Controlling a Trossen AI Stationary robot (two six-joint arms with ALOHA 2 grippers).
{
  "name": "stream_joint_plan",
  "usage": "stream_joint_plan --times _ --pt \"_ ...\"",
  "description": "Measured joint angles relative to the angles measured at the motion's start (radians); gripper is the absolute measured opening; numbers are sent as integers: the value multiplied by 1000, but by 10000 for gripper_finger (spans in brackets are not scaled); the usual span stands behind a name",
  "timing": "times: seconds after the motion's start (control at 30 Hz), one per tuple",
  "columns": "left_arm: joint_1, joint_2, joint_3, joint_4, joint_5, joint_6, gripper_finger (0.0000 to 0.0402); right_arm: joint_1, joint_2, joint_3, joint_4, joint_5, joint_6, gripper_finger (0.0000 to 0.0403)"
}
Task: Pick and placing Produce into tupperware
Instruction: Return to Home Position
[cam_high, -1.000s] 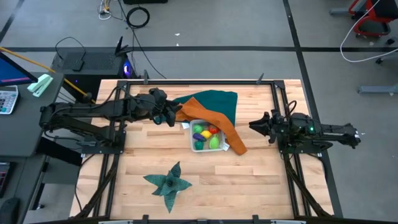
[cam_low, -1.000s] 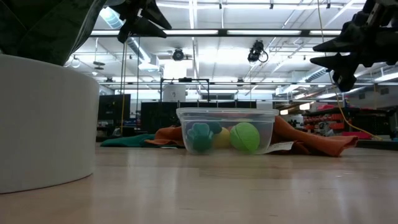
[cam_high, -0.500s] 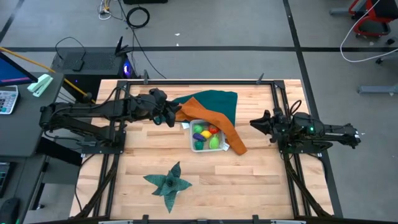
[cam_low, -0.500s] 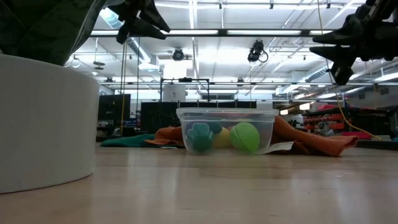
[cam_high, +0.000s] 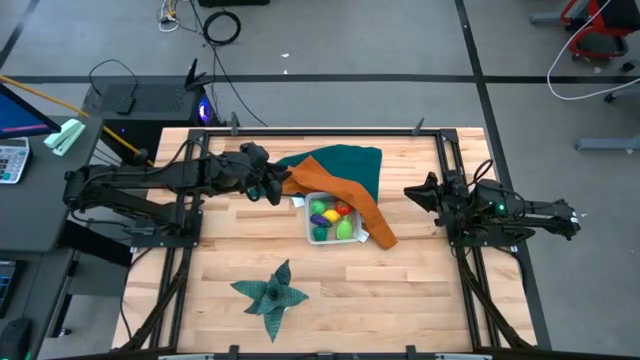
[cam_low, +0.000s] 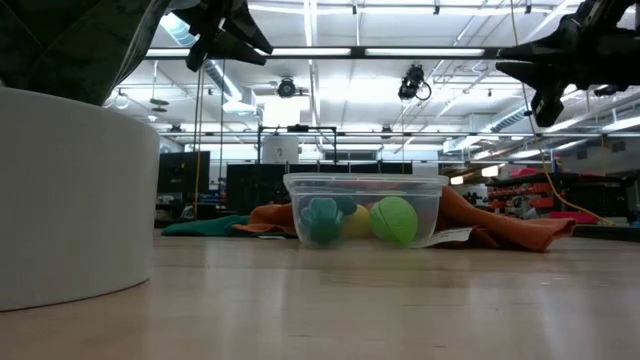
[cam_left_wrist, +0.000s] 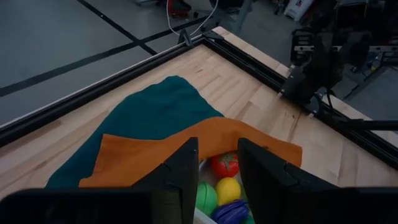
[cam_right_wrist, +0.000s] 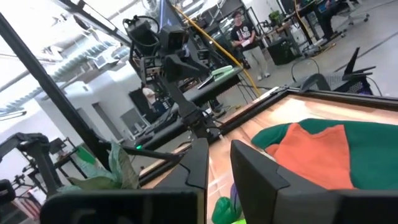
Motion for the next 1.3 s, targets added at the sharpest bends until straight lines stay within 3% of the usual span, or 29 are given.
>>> stream_joint_plan --times 0.57,1.3 --pt "0 0 0 -11 16 8 115 -25 0 56 -23 -7 -55 22" --pt "2 0 0 -25 16 9 113 -24 0 16 19 33 -48 1"
